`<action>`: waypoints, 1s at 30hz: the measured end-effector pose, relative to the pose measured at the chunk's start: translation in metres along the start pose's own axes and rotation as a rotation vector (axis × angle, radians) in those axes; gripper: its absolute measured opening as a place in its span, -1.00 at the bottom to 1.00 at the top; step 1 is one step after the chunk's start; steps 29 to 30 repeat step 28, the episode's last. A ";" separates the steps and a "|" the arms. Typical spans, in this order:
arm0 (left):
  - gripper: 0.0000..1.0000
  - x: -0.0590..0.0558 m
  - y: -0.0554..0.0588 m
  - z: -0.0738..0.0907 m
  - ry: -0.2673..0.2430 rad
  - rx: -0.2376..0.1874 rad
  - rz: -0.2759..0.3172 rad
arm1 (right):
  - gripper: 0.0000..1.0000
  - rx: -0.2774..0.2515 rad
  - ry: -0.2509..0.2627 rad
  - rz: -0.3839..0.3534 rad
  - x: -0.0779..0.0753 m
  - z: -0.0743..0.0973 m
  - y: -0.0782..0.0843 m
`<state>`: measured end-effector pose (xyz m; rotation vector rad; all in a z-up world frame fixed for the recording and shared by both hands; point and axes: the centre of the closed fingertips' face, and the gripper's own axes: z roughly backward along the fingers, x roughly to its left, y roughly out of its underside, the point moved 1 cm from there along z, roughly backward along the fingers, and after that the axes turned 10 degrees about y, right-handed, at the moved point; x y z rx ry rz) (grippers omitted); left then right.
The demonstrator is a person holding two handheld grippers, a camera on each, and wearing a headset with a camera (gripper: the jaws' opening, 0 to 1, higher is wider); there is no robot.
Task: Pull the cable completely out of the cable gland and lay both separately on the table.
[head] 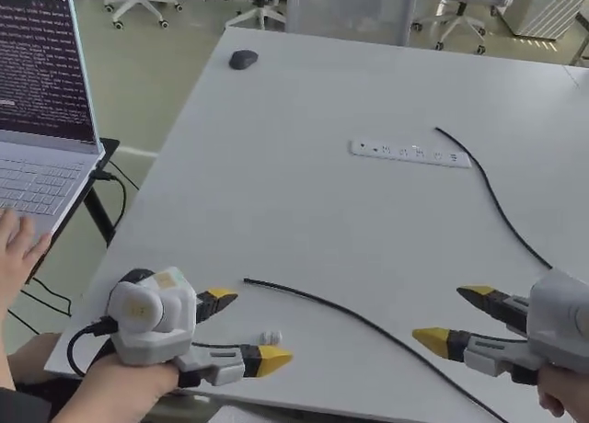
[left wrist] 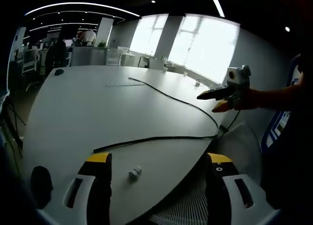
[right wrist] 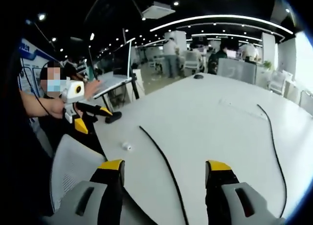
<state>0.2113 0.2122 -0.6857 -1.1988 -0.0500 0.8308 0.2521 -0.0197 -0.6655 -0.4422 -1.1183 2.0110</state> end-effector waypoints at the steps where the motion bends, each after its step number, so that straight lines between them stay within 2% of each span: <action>1: 0.58 0.000 -0.001 0.002 -0.006 -0.007 -0.002 | 0.39 0.003 -0.003 -0.006 0.000 0.004 0.006; 4: 0.62 -0.001 -0.001 0.003 -0.005 -0.016 0.006 | 0.45 0.025 -0.010 0.013 0.004 0.012 0.020; 9: 0.72 -0.002 0.006 0.006 -0.013 0.011 -0.003 | 0.59 0.038 -0.036 0.002 0.004 0.019 0.037; 10: 0.74 -0.003 0.006 0.007 -0.016 0.009 0.010 | 0.64 0.044 -0.040 0.002 0.004 0.019 0.040; 11: 0.78 -0.004 0.003 0.008 -0.019 -0.015 0.025 | 0.66 0.065 -0.052 0.000 0.007 0.021 0.043; 13: 0.82 -0.004 0.003 0.008 -0.021 -0.014 0.017 | 0.71 0.057 -0.057 -0.009 0.007 0.022 0.045; 17: 0.90 0.005 0.010 0.005 -0.045 0.034 -0.004 | 0.78 0.073 -0.052 -0.036 0.002 0.019 0.053; 19: 0.95 0.007 0.011 0.006 -0.064 0.055 -0.018 | 0.82 0.113 -0.048 -0.048 0.000 0.019 0.059; 21: 0.98 0.007 0.016 0.005 -0.064 0.084 -0.001 | 0.86 0.116 -0.040 -0.062 -0.003 0.020 0.059; 24: 0.98 0.009 0.018 0.004 -0.066 0.098 -0.011 | 0.91 0.106 -0.028 -0.068 -0.008 0.021 0.056; 30: 0.98 0.012 0.016 0.005 -0.071 0.081 0.021 | 0.98 0.125 -0.025 -0.064 -0.010 0.020 0.059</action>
